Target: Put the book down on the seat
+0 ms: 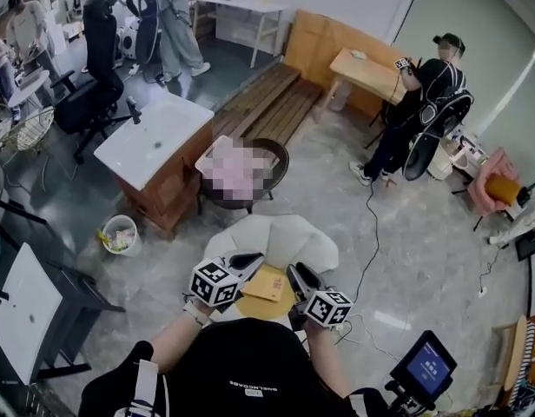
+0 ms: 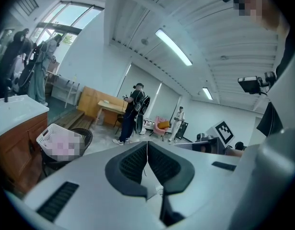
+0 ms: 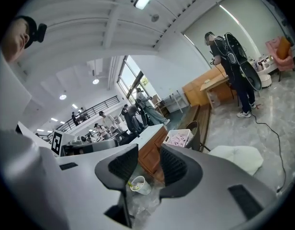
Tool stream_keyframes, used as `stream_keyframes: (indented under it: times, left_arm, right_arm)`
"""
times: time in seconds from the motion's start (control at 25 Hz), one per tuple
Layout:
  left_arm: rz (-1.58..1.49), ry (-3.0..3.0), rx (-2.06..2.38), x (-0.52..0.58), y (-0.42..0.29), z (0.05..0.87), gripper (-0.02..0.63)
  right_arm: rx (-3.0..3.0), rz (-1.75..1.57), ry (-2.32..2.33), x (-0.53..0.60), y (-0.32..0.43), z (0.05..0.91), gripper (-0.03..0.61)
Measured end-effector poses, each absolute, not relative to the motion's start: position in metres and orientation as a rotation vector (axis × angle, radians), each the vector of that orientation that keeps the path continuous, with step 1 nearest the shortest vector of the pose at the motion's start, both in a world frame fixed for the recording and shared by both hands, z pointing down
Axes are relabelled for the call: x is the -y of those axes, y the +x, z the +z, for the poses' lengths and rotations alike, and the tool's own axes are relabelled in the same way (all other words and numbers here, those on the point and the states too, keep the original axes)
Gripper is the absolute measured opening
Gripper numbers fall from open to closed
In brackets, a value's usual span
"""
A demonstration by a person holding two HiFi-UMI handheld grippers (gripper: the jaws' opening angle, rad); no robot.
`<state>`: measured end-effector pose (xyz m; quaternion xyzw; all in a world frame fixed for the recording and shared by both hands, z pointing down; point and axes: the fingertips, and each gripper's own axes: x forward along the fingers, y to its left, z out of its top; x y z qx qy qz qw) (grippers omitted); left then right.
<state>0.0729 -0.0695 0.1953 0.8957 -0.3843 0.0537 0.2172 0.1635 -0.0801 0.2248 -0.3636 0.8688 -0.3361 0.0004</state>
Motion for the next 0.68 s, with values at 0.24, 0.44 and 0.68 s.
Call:
stream_keyframes:
  times: [0.24,0.44,0.68]
  left_arm:
    - [0.134,2.458,1.093,0.063,0.07,0.196,0.014]
    - [0.119,2.435,1.109,0.056,0.065,0.198,0.014]
    - [0.093,2.405,1.127,0.058,0.061,0.205,0.014]
  right_arm:
    - [-2.725,-1.076,-1.122,0.076,0.164,0.226,0.161]
    - [-2.726,-1.099,-1.107,0.069,0.16,0.228,0.161]
    - [-2.724,-1.126,-1.092,0.066,0.159,0.236,0.161]
